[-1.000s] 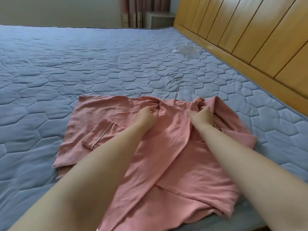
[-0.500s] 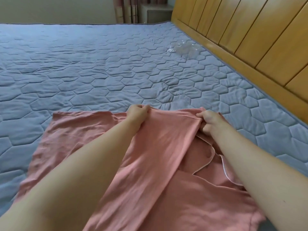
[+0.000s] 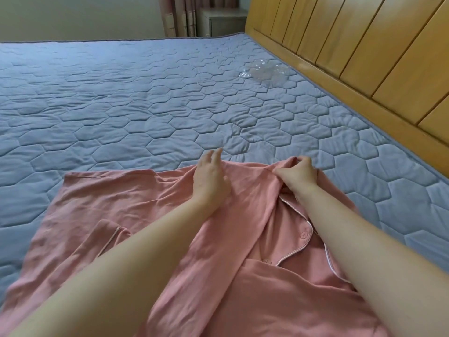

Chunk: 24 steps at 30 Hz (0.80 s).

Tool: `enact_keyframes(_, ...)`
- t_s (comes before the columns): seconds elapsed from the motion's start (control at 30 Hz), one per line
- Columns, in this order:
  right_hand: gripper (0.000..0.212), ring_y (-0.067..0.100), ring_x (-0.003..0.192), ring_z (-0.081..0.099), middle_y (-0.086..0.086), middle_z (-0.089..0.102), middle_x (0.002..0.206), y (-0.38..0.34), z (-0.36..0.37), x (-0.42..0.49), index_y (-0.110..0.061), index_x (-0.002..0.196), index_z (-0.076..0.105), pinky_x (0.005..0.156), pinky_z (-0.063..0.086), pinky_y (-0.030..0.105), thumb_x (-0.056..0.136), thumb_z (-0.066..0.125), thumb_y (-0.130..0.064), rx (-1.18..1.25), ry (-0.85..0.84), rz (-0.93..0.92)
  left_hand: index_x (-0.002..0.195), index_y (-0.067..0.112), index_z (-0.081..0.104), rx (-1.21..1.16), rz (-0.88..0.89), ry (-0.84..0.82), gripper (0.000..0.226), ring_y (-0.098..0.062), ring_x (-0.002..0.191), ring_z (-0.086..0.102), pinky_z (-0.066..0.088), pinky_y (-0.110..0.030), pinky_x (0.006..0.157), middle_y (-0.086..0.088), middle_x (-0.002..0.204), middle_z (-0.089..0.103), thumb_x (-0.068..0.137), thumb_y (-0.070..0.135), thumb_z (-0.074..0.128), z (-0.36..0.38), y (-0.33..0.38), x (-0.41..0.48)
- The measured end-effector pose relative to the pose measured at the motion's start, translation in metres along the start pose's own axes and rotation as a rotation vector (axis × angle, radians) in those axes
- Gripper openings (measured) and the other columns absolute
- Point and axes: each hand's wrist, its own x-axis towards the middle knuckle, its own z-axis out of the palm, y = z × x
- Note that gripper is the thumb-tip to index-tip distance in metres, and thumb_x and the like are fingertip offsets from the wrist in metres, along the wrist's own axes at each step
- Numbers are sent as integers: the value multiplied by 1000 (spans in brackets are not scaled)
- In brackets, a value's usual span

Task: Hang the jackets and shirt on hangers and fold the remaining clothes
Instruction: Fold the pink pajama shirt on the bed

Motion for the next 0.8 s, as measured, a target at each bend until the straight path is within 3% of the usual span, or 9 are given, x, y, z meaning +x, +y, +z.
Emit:
enact_keyframes(0.1, 60, 15, 103, 55, 2, 58, 118, 0, 1, 3, -8, 128, 48, 88, 45, 23, 75, 73, -4, 38, -58, -46, 140, 14, 42, 149, 185, 47, 61, -26, 134, 32, 22, -38, 114, -7, 145, 40, 80, 5, 50, 7, 6, -8)
enact_keyframes(0.17, 70, 17, 118, 51, 6, 53, 130, -1, -2, 6, -8, 138, 44, 101, 41, 27, 75, 74, -2, 84, -43, -88, 137, 16, 46, 228, 269, 68, 57, -25, 135, 33, 22, -41, 112, -3, 139, 47, 82, 4, 47, 11, 6, -6)
enact_keyframes(0.23, 66, 20, 125, 49, 10, 52, 132, -3, -6, 6, -9, 138, 46, 107, 38, 29, 77, 71, -1, 78, -32, -177, 139, 19, 42, 340, 261, 14, 57, -23, 136, 30, 18, -44, 114, 0, 137, 49, 84, 4, 44, 11, 5, 4)
enact_keyframes(0.33, 46, 16, 97, 58, 5, 59, 99, -1, -9, 10, -4, 125, 60, 86, 44, 17, 80, 69, 3, 28, -71, -278, 124, 20, 54, 450, 172, -104, 42, -24, 129, 35, 15, -52, 114, -1, 127, 55, 86, 6, 43, 5, 5, 25)
enact_keyframes(0.43, 31, 14, 83, 57, 10, 63, 89, -2, -12, 17, 1, 112, 67, 70, 42, 12, 81, 69, 0, 5, -103, -311, 101, 18, 64, 537, 157, -144, 25, -25, 115, 45, 30, -46, 104, -2, 114, 63, 87, 7, 47, -1, 4, 43)
enact_keyframes(0.53, 16, 18, 80, 58, 20, 69, 91, -11, -15, 27, 4, 95, 70, 69, 41, 25, 85, 68, -8, -102, -54, -343, 100, 17, 63, 508, 115, -80, 21, -26, 110, 49, 35, -38, 92, -5, 110, 64, 90, 9, 47, -7, 6, 57)
enact_keyframes(0.63, 25, 30, 85, 62, 24, 69, 92, -19, -16, 29, 3, 86, 69, 67, 37, 29, 92, 60, -20, -318, 60, -394, 108, 16, 60, 482, 38, 69, 23, -28, 113, 47, 35, -40, 93, -6, 115, 58, 90, 8, 48, -9, 16, 57)
enact_keyframes(0.73, 26, 39, 105, 56, 23, 62, 110, -17, -14, 21, 0, 108, 61, 84, 42, 40, 96, 50, -19, -675, 200, -463, 113, 13, 56, 488, 262, 128, 30, -29, 109, 47, 37, -41, 92, -8, 116, 54, 83, 9, 51, 5, 22, 34)
enact_keyframes(0.8, 28, 41, 99, 55, 22, 58, 107, -11, -7, 11, 1, 112, 58, 81, 45, 46, 88, 44, -7, -748, 275, -746, 108, 9, 60, 501, 431, 59, 29, -32, 107, 52, 38, -43, 93, -10, 113, 59, 82, 18, 54, 21, 20, 15)
